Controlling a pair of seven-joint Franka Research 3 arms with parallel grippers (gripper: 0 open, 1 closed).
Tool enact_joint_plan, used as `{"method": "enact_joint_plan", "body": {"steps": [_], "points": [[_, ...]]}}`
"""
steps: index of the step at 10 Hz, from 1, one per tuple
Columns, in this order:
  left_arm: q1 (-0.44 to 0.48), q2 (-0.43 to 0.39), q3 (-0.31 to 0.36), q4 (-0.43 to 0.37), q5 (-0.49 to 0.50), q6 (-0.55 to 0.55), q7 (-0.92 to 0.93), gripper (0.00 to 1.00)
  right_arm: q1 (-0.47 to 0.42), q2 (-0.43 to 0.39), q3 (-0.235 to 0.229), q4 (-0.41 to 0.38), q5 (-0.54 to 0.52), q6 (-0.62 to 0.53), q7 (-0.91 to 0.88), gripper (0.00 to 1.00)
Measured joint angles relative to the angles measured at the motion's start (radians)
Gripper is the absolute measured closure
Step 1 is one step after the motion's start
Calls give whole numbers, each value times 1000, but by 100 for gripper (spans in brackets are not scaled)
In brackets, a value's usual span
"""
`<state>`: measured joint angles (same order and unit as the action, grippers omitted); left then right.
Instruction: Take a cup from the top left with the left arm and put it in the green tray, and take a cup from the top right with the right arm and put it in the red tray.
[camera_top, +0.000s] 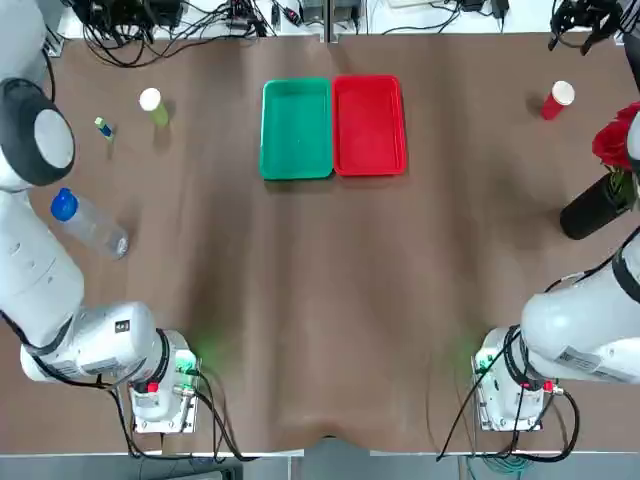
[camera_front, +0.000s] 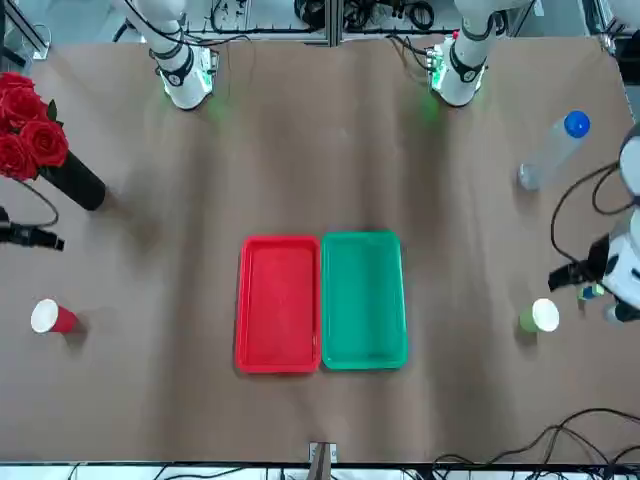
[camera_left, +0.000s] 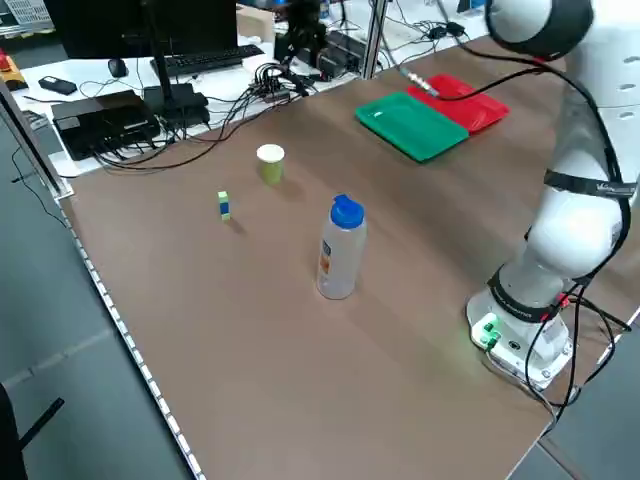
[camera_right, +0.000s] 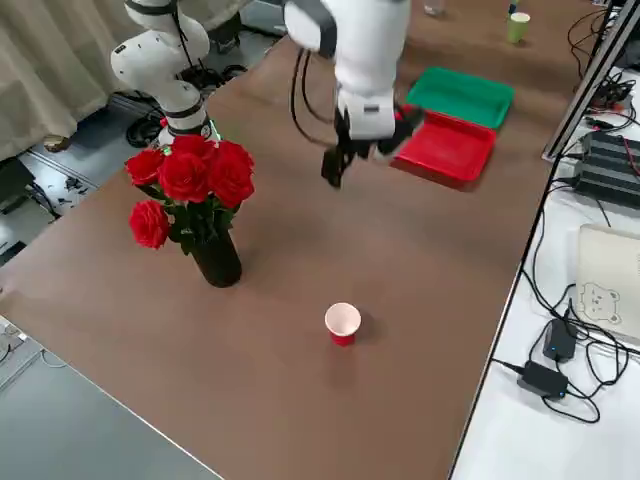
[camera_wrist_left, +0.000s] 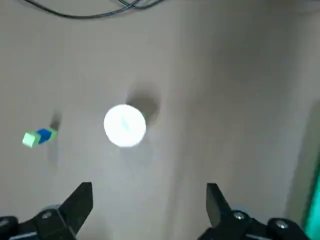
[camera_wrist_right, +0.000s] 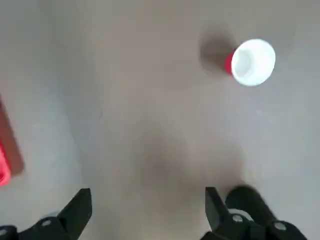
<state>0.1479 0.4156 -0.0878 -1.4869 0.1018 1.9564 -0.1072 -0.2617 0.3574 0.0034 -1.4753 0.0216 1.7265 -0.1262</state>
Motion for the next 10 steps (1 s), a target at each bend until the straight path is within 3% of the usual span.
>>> {"method": "enact_joint_plan", "body": {"steps": [2,4,7,10], "points": [[1,112,-1,0,35,118,0,1,-23,76,-1,0,-22,106,-45,0],[3,197,0,1,40,157,0,4,-45,153,-2,-2,-63,196,-100,0],[37,233,1,-16,70,158,-2,9,-110,244,-3,-1,-67,345,-201,0],[34,238,0,-28,72,159,-8,12,-112,292,2,0,-66,428,-204,2]]}}
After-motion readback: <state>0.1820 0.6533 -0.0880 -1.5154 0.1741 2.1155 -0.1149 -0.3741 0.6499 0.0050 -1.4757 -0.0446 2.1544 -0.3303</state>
